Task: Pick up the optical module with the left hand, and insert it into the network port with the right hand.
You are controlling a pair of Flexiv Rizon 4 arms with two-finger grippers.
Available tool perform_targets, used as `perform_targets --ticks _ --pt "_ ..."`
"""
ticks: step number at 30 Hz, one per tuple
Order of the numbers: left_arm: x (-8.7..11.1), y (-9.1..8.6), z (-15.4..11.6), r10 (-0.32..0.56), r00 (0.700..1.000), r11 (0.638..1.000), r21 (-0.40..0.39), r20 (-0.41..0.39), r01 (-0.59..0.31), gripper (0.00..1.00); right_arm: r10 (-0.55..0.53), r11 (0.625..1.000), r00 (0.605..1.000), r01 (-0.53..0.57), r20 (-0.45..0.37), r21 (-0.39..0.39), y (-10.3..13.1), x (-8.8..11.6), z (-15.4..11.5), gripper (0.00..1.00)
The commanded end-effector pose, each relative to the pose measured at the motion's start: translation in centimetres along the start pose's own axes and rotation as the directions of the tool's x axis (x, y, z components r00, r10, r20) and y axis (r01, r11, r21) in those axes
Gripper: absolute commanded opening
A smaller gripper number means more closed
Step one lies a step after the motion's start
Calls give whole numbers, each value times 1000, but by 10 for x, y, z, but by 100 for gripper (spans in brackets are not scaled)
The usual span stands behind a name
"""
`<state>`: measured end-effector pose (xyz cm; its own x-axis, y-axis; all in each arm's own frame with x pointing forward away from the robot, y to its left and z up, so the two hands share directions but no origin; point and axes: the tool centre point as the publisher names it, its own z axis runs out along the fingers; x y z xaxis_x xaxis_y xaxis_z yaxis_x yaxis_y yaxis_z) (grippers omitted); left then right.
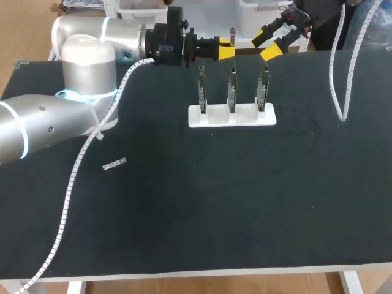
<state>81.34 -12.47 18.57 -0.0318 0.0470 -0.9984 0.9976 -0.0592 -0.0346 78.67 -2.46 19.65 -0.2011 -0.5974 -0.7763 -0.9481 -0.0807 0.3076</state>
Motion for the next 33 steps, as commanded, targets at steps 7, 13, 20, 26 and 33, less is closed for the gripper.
perform_targets --ticks 7,13,20,26,33 --pt "0 -4 0 2 1000 1000 -9 1 -2 0 -1 1000 1000 1 1 2 1 0 0 100" --pt "0 -4 0 2 1000 1000 -9 1 -2 0 -24 1000 1000 24 0 13 3 -9 -3 100" --pt "0 -4 0 2 1000 1000 -9 1 -2 0 -88 996 995 88 -51 -10 1 -24 -6 100" --pt "0 -4 0 2 1000 1000 -9 1 -2 0 -112 993 989 113 -97 15 -8 -37 -3 100" --pt "0 -4 0 2 1000 1000 -9 1 -2 0 -108 989 990 117 -89 94 -23 -47 -4 100"
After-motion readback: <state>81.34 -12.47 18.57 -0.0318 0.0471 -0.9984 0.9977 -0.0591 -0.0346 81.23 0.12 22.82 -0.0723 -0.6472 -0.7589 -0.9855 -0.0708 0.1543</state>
